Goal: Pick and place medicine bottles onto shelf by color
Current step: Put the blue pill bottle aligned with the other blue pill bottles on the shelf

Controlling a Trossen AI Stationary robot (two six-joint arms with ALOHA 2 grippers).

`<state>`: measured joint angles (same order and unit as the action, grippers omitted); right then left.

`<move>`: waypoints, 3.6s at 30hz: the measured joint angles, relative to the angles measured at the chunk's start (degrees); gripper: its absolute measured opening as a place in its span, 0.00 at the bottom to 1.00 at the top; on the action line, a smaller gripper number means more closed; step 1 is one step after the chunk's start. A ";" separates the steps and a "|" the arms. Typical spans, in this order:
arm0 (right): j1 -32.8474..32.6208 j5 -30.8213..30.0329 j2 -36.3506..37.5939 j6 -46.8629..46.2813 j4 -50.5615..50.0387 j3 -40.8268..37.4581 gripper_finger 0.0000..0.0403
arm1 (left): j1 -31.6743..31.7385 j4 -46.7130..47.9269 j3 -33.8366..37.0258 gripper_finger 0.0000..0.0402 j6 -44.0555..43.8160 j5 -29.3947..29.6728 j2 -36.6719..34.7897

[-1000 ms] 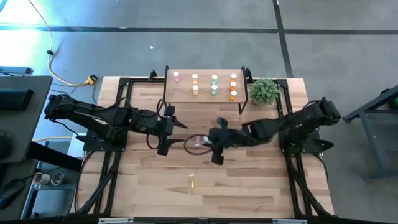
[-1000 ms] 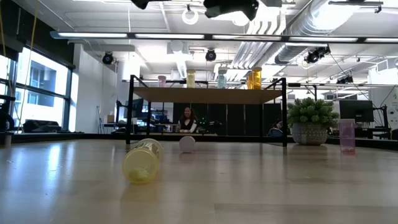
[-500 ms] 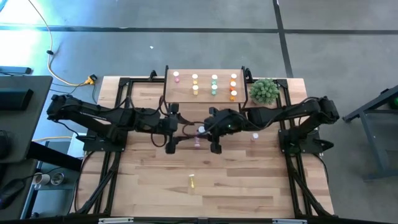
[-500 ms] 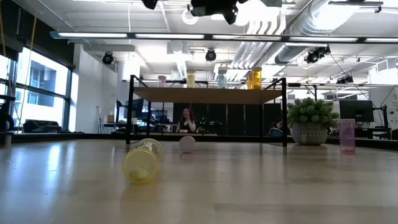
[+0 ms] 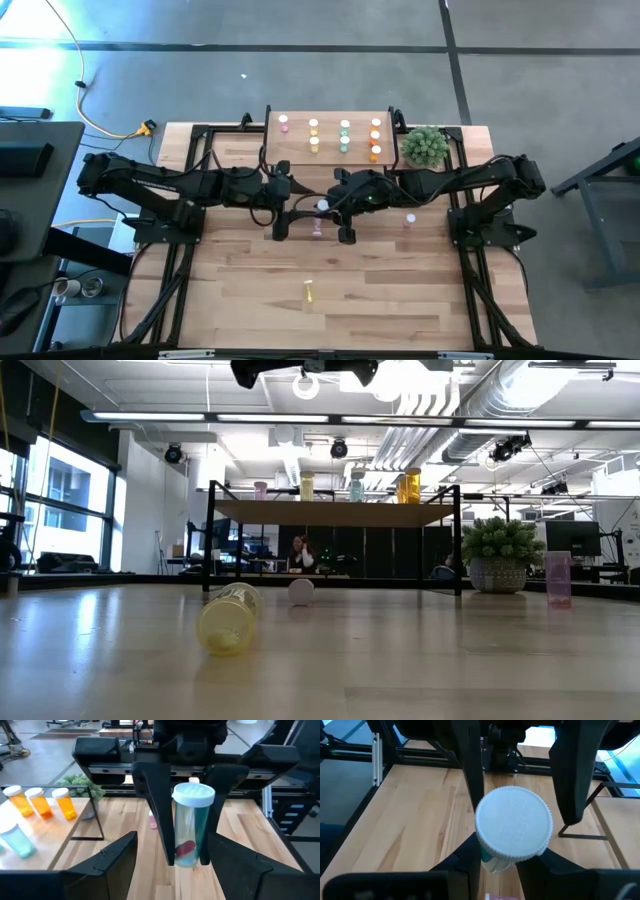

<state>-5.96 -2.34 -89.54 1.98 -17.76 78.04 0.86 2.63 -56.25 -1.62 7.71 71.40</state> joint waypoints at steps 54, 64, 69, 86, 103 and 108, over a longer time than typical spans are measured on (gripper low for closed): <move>-0.04 -0.88 -0.15 -3.26 2.16 -0.02 0.22 | 0.26 -7.52 -0.07 0.35 -1.11 -1.93 3.39; 0.00 -1.11 -0.17 -3.23 2.23 -0.07 0.22 | 0.24 -5.97 -0.11 0.32 -1.19 0.29 3.30; 0.00 -1.14 -0.17 -3.23 2.25 -0.07 0.22 | 0.22 -5.81 -0.11 0.26 -0.81 0.20 3.30; -0.20 -4.67 -0.09 -3.06 1.06 -0.07 0.32 | 0.31 -5.62 0.04 0.23 -0.10 1.92 3.46; 2.80 -15.57 4.11 -3.15 -9.68 0.11 0.48 | 0.57 -3.67 0.22 0.23 3.35 18.10 3.58; 5.14 -16.88 7.09 -0.28 -9.30 0.11 0.48 | 1.61 -3.61 0.19 0.23 3.35 18.61 3.52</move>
<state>-0.82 -19.22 -82.44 1.70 -27.06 78.15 2.47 -0.97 -56.06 1.74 26.32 74.91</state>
